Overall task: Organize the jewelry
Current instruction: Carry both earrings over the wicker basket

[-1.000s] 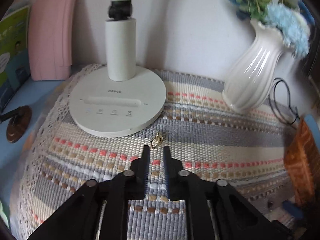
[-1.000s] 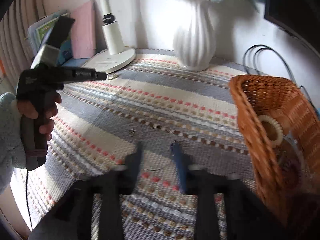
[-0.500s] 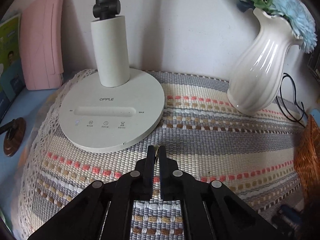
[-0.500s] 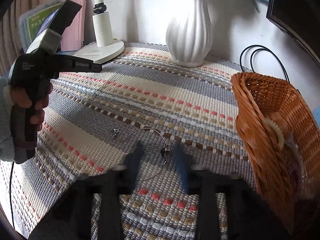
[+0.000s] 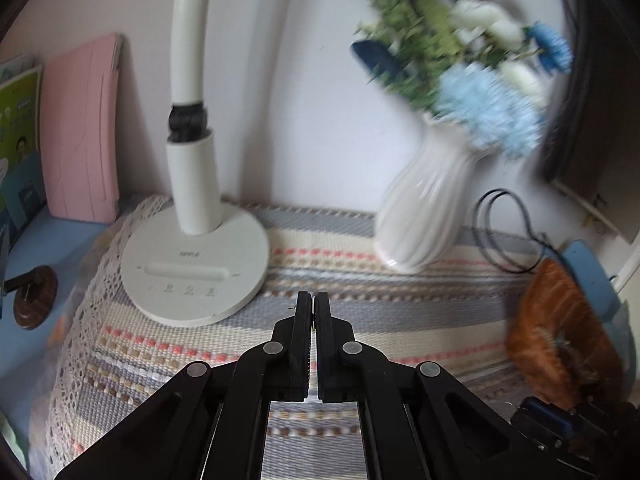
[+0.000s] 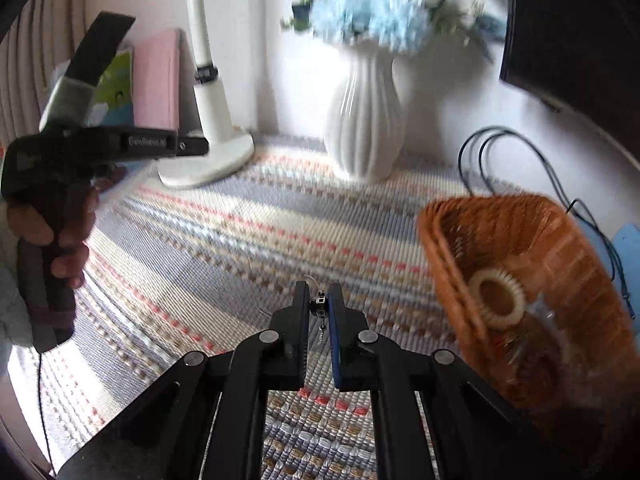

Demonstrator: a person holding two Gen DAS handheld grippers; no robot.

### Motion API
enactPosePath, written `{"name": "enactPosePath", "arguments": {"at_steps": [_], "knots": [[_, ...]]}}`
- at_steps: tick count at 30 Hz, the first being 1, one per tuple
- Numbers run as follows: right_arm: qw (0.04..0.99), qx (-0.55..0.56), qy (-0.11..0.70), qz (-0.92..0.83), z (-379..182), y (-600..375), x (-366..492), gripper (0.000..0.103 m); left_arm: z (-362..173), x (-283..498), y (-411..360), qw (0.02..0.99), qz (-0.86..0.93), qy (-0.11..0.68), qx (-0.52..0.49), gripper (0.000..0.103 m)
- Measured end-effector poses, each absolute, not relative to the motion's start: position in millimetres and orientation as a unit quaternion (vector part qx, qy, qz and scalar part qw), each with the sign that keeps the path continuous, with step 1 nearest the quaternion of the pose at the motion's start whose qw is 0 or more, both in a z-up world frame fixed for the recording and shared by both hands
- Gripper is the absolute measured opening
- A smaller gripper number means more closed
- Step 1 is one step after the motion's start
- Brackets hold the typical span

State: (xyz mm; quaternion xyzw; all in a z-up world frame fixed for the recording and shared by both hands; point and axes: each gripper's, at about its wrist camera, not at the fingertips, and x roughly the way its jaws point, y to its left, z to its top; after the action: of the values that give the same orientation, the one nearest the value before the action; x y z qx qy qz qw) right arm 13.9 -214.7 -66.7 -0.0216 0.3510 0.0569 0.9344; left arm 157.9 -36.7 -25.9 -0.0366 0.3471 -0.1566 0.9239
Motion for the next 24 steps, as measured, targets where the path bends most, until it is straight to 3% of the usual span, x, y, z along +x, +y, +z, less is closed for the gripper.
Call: {"name": "enactPosePath", "arguments": {"at_steps": [15,24], "knots": [[0.968,0.038,0.249,-0.014,15.7,-277.1,-18.9,0.01,41.7,127.9,-86.6,0.916,-0.26,0.301,-0.047,0.002],[0.967,0.084,0.233,-0.056,23.7,-319.4,-35.8,0.01,75.0,135.1,-69.6,0.93,-0.228,0.288,-0.027,0.002]]}}
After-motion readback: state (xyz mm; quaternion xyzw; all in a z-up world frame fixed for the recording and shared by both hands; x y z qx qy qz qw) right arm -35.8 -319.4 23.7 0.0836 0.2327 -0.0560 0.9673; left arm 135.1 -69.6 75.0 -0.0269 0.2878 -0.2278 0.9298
